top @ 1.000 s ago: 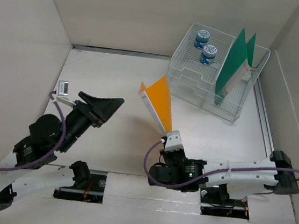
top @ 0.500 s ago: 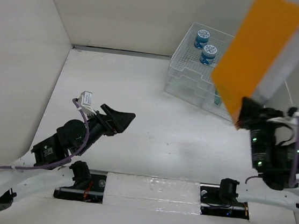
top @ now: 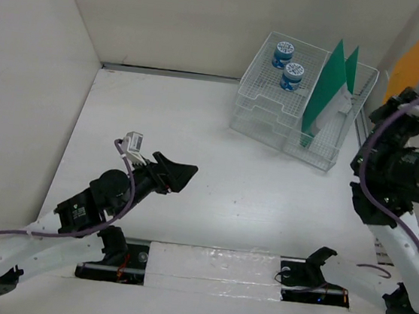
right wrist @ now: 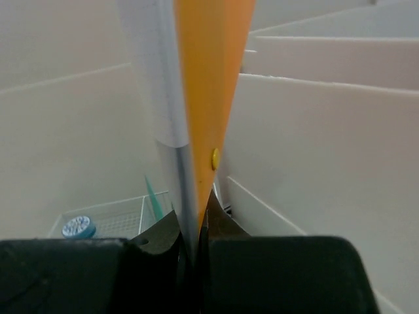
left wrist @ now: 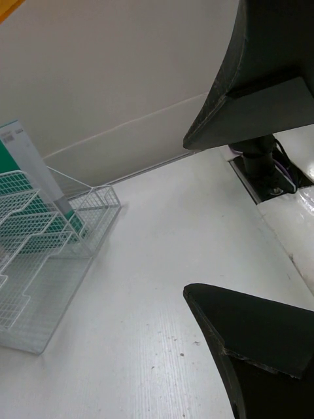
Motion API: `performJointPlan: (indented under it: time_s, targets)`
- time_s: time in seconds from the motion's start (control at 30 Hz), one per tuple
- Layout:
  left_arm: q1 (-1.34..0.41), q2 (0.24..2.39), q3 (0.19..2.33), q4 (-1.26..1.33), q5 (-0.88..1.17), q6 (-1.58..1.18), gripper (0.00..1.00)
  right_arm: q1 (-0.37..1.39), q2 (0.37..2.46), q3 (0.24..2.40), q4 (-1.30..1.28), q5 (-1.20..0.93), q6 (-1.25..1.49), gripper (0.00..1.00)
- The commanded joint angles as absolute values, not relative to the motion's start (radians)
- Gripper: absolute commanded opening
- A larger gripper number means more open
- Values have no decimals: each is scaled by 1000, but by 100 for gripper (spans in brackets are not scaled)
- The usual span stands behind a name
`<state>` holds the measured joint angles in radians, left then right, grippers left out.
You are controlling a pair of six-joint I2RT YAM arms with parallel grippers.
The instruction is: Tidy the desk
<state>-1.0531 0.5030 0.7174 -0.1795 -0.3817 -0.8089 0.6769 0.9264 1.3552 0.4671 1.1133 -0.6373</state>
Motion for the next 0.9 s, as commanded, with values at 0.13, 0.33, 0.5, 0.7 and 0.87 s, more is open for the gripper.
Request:
performJointPlan:
  time_s: [0.13,0.33,0.5,0.7,0.87]
  targets:
    - [-1052,489,661,-101,-360,-762,80,359,989,1289,246,623,-418,0]
    - [-1052,489,632,-77,-353,-742,80,160,950,1135,302,434,-244,0]
    - [-1052,508,624,-49,-347,-738,80,46,957,1066,325,300,-135,0]
    - [-1052,520,607,-38,-350,-747,81,-18,979,996,420,175,-23,0]
    - [-1052,502,584,-29,-362,-753,81,-60,989,885,524,135,72,0]
